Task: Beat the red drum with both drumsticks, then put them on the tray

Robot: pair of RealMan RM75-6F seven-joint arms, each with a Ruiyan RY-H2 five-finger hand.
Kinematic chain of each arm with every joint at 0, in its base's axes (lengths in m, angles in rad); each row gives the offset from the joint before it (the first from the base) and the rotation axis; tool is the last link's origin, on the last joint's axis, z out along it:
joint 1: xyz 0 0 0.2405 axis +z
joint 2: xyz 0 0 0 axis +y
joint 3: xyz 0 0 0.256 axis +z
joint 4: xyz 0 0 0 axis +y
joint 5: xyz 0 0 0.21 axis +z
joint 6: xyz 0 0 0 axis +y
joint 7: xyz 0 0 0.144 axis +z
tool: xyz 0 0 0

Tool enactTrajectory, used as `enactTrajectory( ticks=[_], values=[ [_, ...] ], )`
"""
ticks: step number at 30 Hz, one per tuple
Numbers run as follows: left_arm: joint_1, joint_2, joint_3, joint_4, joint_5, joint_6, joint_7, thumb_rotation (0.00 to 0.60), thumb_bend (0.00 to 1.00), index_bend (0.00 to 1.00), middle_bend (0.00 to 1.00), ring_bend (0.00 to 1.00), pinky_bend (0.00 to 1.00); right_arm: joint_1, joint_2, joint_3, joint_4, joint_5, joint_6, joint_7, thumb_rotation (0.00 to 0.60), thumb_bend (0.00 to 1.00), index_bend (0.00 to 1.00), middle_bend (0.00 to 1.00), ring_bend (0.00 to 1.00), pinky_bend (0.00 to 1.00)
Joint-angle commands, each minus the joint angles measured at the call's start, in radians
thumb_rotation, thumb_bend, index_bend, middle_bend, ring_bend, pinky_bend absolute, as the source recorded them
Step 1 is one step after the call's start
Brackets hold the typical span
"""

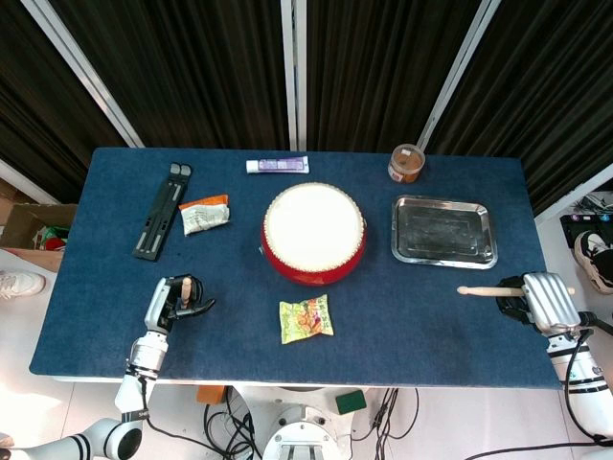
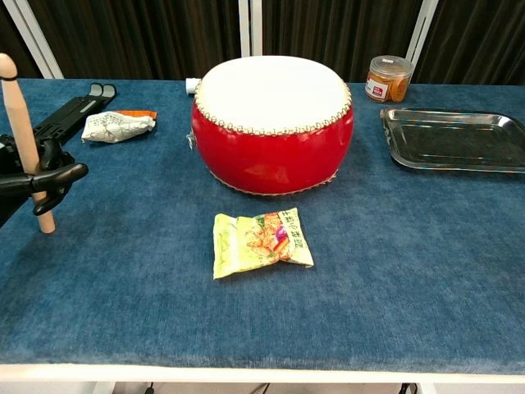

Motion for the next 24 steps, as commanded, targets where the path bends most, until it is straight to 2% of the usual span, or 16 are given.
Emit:
enactTrajectory(
  ticks=[1,6,14,20,21,24],
  values=[
    [-0.001,-0.014,-0.007,0.024,-0.01,-0.005,-0.02,0.6,0.12,0.82,0.83,0.77,0.95,0.0,0.002,0.001,-0.004,0.0,0.001,0.0,0.6,0.88,1.0,1.0,1.0,1.0],
    [0.001,-0.022,-0.012,0.042,-0.016,-0.006,-0.042,0.6,0.12,0.87,0.88,0.82,1.0,0.001,0.003,0.004,-0.01,0.002,0.0,-0.005,0.6,0.88,1.0,1.0,1.0,1.0],
    [-0.006,-0.023,-0.019,0.055,-0.02,-0.024,-0.078,0.6,0.14,0.94,0.95,0.89,1.0,0.002,0.004,0.007,-0.02,0.004,0.0,-0.012,0.6,0.88,1.0,1.0,1.0,1.0],
    [-0.011,-0.029,-0.023,0.072,-0.012,-0.011,-0.053,0.6,0.38,1.0,1.0,0.96,1.0,0.007,0.011,0.004,-0.031,0.006,-0.015,-0.027,0.6,0.88,1.0,1.0,1.0,1.0],
    [-0.012,-0.028,-0.024,0.073,-0.008,-0.005,-0.038,0.6,0.44,1.0,1.0,0.97,1.0,0.008,0.013,0.003,-0.034,0.006,-0.02,-0.032,0.6,0.88,1.0,1.0,1.0,1.0],
    [-0.018,-0.016,-0.015,0.077,0.016,0.017,0.058,0.6,0.53,1.0,1.0,0.99,1.0,0.016,0.019,0.0,-0.046,0.008,-0.04,-0.052,0.6,0.88,1.0,1.0,1.0,1.0]
  ],
)
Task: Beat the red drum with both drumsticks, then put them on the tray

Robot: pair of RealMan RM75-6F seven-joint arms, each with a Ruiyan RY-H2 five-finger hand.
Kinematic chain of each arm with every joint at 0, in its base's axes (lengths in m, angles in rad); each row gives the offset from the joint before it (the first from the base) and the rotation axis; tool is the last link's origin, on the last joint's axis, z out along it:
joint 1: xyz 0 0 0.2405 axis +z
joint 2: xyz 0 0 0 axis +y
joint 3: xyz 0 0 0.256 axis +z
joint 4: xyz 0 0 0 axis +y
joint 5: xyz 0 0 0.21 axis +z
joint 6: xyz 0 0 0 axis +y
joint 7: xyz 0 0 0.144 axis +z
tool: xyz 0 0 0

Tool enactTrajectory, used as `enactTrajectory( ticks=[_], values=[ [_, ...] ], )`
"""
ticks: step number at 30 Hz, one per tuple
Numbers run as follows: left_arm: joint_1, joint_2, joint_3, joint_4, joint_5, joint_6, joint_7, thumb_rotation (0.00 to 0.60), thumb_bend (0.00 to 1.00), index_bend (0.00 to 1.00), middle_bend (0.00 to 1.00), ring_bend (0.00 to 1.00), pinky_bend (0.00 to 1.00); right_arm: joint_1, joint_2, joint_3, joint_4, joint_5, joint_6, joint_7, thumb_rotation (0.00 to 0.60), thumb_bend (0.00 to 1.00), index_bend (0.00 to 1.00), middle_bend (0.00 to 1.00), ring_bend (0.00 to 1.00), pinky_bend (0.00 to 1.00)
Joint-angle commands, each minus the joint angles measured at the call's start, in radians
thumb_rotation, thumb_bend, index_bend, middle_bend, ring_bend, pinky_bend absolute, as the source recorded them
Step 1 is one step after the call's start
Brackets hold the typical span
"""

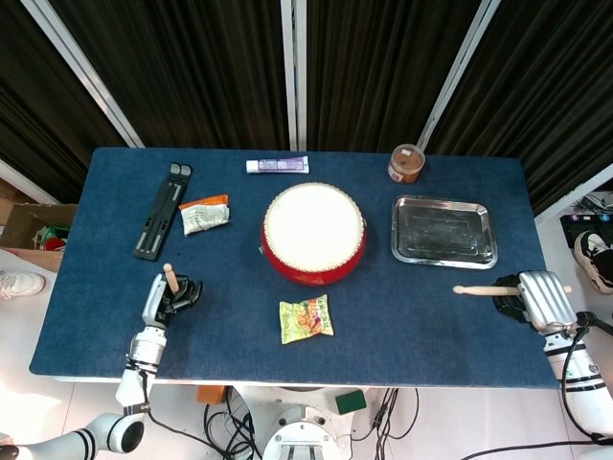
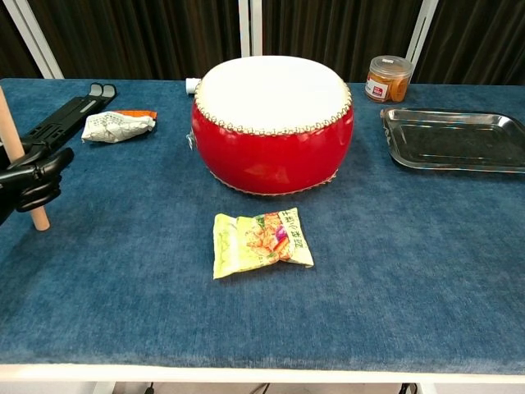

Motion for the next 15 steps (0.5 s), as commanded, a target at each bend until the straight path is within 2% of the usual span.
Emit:
enactTrajectory(
  ticks=[1,9,15],
  values=[
    [-0.01,0.023,0.016,0.001,0.038,0.027,0.131,0.6,0.53,1.0,1.0,1.0,1.0,0.009,0.007,-0.004,-0.013,0.005,-0.022,-0.021,0.6,0.88,1.0,1.0,1.0,1.0],
    [-0.021,0.125,0.051,-0.088,0.098,0.066,0.54,0.6,0.58,1.0,1.0,1.0,1.0,0.028,0.004,-0.007,-0.021,0.023,-0.07,-0.067,0.6,0.88,1.0,1.0,1.0,1.0],
    [-0.032,0.265,0.059,-0.274,0.118,0.068,0.957,0.6,0.58,1.0,1.0,1.0,1.0,0.043,-0.006,0.007,-0.02,0.033,-0.075,-0.12,0.6,0.88,1.0,1.0,1.0,1.0]
  ],
)
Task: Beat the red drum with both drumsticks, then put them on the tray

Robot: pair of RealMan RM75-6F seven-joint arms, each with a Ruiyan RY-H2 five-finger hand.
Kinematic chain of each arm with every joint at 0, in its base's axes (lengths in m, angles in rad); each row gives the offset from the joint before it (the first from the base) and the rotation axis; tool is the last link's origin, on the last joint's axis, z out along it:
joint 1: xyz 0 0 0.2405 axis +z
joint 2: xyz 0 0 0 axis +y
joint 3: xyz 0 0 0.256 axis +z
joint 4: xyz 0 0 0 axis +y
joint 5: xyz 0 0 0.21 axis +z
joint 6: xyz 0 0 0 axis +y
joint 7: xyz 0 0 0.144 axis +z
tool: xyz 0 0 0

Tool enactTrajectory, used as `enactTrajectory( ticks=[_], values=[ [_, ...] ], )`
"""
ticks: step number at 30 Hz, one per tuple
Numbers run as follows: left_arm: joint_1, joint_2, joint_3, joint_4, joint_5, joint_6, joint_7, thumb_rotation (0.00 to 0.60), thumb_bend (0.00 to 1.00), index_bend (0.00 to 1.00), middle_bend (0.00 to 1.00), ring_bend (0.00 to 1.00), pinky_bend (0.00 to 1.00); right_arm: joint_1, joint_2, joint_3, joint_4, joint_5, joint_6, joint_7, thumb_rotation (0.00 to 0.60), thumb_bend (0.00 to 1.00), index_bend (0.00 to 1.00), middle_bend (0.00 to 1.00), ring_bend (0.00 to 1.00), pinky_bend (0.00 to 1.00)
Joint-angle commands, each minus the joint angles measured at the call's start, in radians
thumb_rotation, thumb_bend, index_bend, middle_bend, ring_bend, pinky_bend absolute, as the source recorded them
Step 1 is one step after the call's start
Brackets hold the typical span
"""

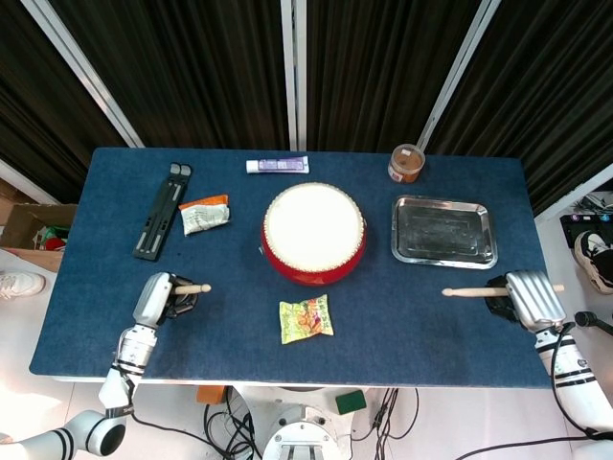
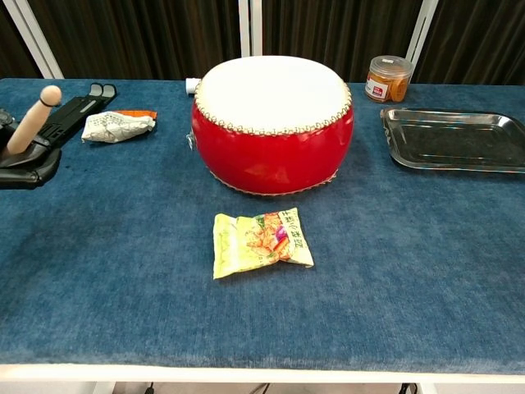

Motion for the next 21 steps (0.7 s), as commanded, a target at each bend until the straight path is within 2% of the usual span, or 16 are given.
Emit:
enactTrajectory(
  ticks=[1,6,11,17,21],
  values=[
    [-0.016,0.151,0.006,-0.196,0.032,0.02,0.389,0.6,0.58,1.0,1.0,1.0,1.0,0.019,-0.005,0.013,-0.009,0.006,-0.015,-0.021,0.6,0.88,1.0,1.0,1.0,1.0],
    [-0.056,0.229,-0.051,-0.321,0.01,0.002,0.647,0.6,0.57,1.0,1.0,1.0,1.0,0.089,0.0,0.049,-0.05,0.028,-0.092,-0.077,0.6,0.88,1.0,1.0,1.0,1.0],
    [-0.141,0.256,-0.134,-0.402,-0.059,-0.073,0.89,0.6,0.57,1.0,1.0,1.0,1.0,0.194,0.018,0.114,-0.132,0.106,-0.207,-0.211,0.6,0.88,1.0,1.0,1.0,1.0],
    [-0.276,0.229,-0.224,-0.449,-0.22,-0.193,1.128,0.6,0.58,1.0,1.0,1.0,1.0,0.366,0.058,0.206,-0.264,0.387,-0.367,-0.486,0.6,0.88,1.0,1.0,1.0,1.0],
    [-0.352,0.18,-0.263,-0.417,-0.326,-0.23,1.217,0.6,0.57,1.0,1.0,1.0,1.0,0.479,0.045,0.213,-0.286,0.577,-0.4,-0.657,0.6,0.88,1.0,1.0,1.0,1.0]
  ],
)
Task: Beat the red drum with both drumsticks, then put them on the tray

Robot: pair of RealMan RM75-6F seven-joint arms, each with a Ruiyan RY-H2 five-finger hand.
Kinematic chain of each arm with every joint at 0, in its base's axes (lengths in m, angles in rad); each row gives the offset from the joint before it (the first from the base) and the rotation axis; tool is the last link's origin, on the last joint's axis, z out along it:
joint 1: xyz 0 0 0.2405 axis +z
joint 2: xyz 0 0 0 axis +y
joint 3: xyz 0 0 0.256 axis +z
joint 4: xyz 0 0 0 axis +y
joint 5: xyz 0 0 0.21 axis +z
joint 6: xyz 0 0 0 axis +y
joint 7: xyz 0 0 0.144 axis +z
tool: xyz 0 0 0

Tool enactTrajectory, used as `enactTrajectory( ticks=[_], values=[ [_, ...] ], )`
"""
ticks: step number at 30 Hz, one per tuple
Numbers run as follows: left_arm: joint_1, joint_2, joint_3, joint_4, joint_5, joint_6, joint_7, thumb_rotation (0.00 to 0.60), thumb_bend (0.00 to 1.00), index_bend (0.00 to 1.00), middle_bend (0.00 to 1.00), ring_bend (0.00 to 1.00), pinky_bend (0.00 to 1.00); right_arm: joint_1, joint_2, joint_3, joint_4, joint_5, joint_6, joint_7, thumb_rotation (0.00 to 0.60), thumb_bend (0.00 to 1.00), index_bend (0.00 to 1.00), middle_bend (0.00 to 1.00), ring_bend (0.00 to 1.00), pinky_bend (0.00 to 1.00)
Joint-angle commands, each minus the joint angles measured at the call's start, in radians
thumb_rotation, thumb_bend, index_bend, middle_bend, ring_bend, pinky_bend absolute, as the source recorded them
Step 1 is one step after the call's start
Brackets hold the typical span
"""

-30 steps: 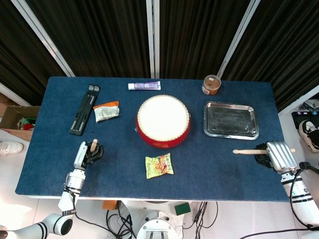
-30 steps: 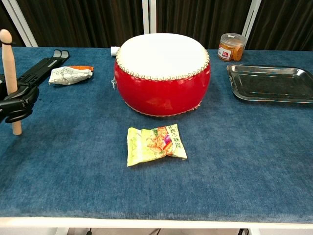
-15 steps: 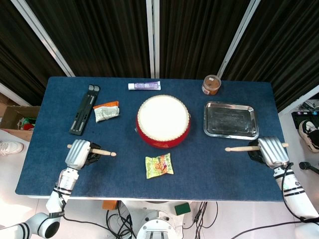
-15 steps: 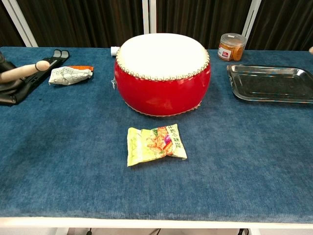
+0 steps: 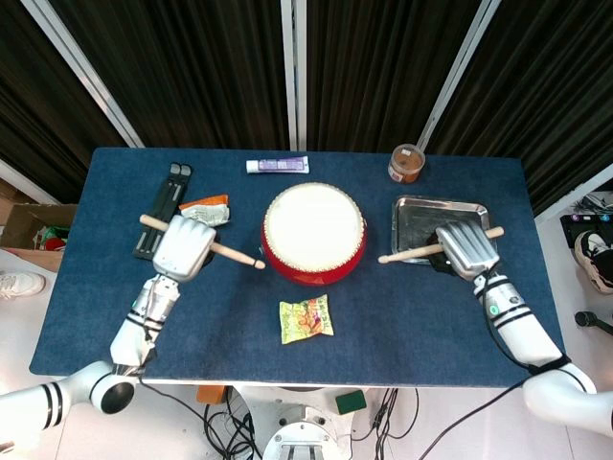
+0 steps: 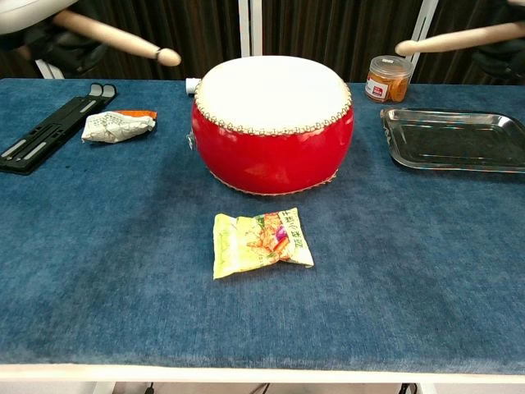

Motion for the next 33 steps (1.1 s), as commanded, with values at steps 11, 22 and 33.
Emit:
enactTrajectory(
  ticks=[11,22,33],
  values=[
    [-0.239,-0.14,-0.1,0.122,-0.361,-0.102,0.179,0.6,0.57,1.0,1.0,1.0,1.0,0.35,-0.103,-0.001,-0.012,0.531,-0.007,-0.432,0.6,0.88,1.0,1.0,1.0,1.0],
    [-0.331,-0.213,-0.077,0.249,-0.501,-0.105,0.203,0.6,0.57,1.0,1.0,0.99,1.0,0.427,-0.176,-0.122,0.078,0.678,0.062,-0.595,0.6,0.88,1.0,1.0,1.0,1.0],
    [-0.385,-0.314,0.006,0.425,-0.537,-0.109,0.246,0.6,0.57,1.0,1.0,0.99,1.0,0.345,-0.073,-0.038,-0.027,0.498,0.103,-0.349,0.6,0.88,1.0,1.0,1.0,1.0]
  ],
)
